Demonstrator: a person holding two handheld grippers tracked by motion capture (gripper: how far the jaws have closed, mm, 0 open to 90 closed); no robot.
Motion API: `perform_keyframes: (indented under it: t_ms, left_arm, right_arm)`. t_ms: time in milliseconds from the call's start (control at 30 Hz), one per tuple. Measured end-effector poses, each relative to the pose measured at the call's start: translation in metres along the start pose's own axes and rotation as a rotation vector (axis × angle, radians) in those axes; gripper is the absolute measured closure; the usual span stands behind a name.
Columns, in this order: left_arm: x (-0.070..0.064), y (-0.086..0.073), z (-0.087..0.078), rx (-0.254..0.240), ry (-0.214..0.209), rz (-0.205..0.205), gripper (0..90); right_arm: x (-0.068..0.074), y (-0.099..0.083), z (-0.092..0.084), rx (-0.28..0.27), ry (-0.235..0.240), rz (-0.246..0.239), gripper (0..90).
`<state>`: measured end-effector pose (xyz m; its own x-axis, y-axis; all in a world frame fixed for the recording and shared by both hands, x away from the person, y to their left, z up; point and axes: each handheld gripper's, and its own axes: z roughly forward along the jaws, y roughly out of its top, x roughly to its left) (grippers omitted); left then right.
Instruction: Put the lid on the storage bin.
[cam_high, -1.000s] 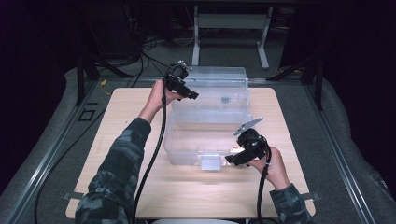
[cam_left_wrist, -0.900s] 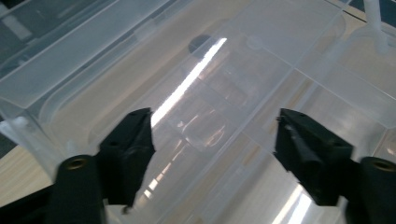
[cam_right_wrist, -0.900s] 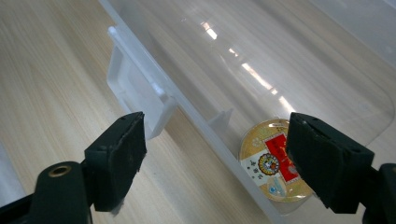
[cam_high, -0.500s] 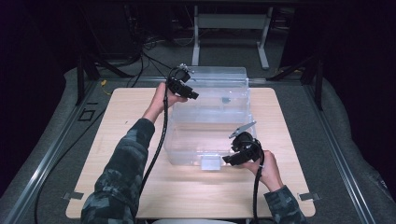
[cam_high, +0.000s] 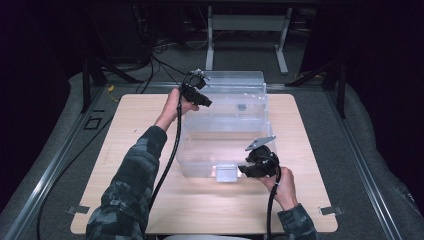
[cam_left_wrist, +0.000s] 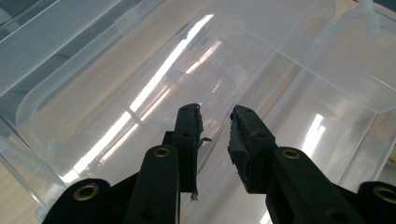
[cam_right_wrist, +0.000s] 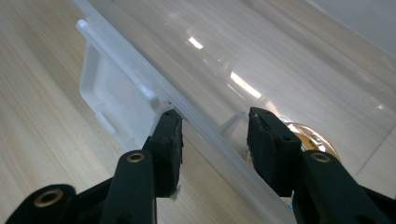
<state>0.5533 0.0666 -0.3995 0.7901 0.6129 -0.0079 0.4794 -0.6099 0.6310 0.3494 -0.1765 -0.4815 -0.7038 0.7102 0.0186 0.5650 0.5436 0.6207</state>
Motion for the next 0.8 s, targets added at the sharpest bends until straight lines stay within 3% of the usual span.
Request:
perform_keyframes:
  t_ms: [367,800]
  left_arm:
    - [-0.008,0.003,-0.006,0.018,0.008,0.014,75.6]
    - [-0.019,0.002,-0.021,0.021,0.010,0.058,76.9]
  right_arm:
    - [0.004,-0.002,0.001,-0.029,-0.048,0.004,53.7]
    - [0.004,-0.002,0.001,-0.025,-0.048,0.008,52.8]
